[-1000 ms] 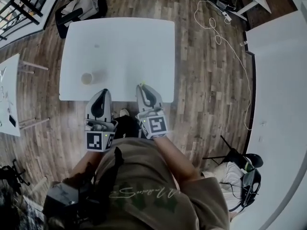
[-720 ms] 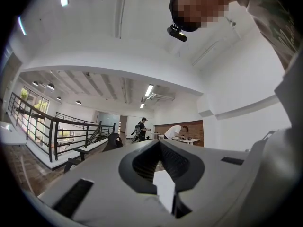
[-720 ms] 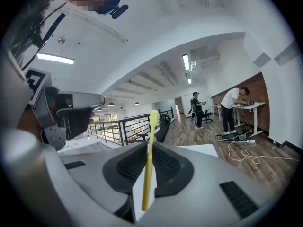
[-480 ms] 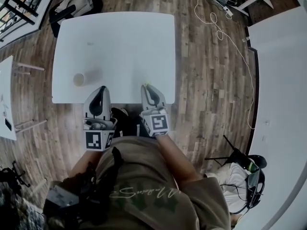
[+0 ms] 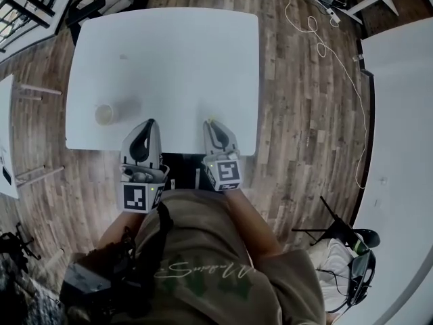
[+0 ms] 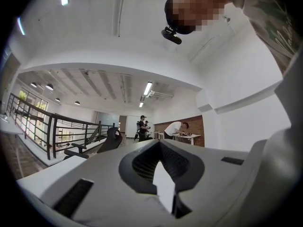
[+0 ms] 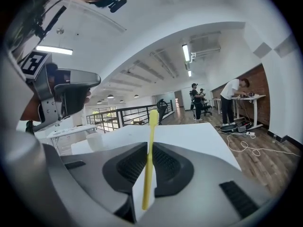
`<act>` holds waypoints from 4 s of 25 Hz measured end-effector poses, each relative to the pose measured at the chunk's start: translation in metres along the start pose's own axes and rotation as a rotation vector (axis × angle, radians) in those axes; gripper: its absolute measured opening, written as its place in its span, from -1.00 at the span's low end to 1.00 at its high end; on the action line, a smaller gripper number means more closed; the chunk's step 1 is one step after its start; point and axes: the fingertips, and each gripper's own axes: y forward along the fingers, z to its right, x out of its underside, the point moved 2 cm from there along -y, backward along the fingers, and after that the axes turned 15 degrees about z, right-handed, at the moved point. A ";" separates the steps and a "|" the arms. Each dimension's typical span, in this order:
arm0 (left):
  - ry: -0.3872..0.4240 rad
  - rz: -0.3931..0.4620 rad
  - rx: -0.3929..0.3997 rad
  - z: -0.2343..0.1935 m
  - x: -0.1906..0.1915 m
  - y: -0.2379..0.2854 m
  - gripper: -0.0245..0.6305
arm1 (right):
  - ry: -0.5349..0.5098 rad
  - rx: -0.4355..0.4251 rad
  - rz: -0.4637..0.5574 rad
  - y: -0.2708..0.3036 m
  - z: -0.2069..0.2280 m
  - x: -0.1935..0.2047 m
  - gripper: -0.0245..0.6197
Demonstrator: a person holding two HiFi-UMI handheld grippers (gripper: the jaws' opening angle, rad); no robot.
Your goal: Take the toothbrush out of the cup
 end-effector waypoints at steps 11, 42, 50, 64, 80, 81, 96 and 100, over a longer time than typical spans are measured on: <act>-0.023 -0.068 0.012 0.018 0.018 0.001 -0.89 | 0.064 0.019 -0.056 0.010 0.024 0.025 -0.78; -0.089 -0.012 -0.049 -0.013 0.000 0.011 -0.89 | 0.012 0.137 -0.162 0.031 0.044 0.046 -0.77; -0.100 -0.035 -0.054 -0.025 -0.054 0.029 -0.89 | -0.049 0.119 -0.033 0.015 0.015 -0.084 -0.81; -0.113 -0.025 -0.159 -0.017 -0.142 0.015 -0.89 | -0.006 -0.038 0.261 -0.034 -0.055 -0.280 -0.98; -0.153 0.007 -0.043 -0.062 -0.203 -0.132 -0.89 | 0.013 0.019 0.291 -0.100 -0.218 -0.271 -0.96; -0.154 0.015 -0.043 -0.066 -0.206 -0.143 -0.89 | 0.004 0.013 0.288 -0.104 -0.232 -0.268 -0.96; -0.142 0.020 0.008 -0.086 -0.259 -0.276 -0.89 | -0.006 0.073 0.302 -0.173 -0.377 -0.254 -0.96; -0.131 0.026 -0.001 -0.085 -0.285 -0.295 -0.89 | -0.012 0.024 0.318 -0.193 -0.402 -0.275 -0.96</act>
